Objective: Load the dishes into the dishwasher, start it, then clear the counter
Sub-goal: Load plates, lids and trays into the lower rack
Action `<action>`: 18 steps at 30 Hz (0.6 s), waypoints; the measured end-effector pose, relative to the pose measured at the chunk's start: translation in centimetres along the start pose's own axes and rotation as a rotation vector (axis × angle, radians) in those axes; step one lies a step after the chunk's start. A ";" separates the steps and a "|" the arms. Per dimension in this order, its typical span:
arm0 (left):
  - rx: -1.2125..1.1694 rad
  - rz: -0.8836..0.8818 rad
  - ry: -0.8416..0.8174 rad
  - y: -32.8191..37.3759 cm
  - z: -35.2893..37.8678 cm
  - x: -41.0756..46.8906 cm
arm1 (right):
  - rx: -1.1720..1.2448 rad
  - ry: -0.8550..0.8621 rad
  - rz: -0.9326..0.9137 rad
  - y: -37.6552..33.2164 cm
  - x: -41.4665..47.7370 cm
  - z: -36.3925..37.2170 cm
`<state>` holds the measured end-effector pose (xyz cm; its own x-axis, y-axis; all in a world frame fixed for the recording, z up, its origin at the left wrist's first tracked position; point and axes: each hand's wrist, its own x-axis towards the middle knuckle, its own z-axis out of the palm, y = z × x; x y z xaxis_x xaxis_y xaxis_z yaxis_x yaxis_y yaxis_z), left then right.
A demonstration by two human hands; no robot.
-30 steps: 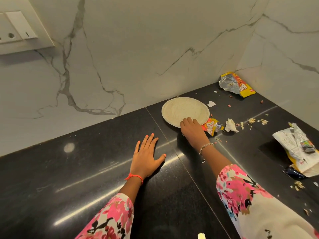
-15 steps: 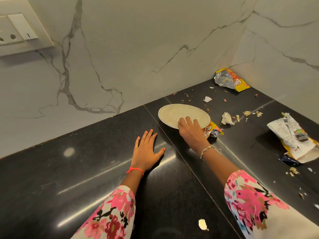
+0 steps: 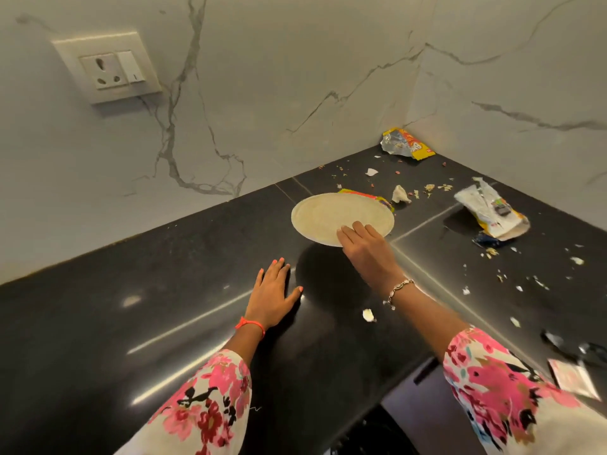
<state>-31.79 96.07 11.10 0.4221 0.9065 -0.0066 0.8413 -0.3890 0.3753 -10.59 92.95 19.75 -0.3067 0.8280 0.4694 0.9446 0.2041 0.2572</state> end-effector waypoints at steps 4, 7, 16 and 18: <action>0.012 0.017 0.005 0.5 -0.3 -7.4 | -0.029 -0.031 0.024 -4.8 -6.2 -4.3; 0.021 0.113 0.013 0.9 -0.1 -16.4 | -0.067 -0.065 0.074 -11.2 -14.2 -9.3; 0.049 0.375 -0.005 2.8 3.9 -42.1 | -0.094 -0.131 0.217 -28.3 -37.4 -21.5; 0.031 0.415 -0.014 3.3 5.5 -47.0 | -0.109 -0.180 0.242 -31.5 -42.4 -24.1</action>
<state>-46.96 51.27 7.55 0.7317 0.6697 0.1270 0.6086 -0.7257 0.3209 -30.14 38.86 12.10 -0.0399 0.9268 0.3734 0.9666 -0.0589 0.2496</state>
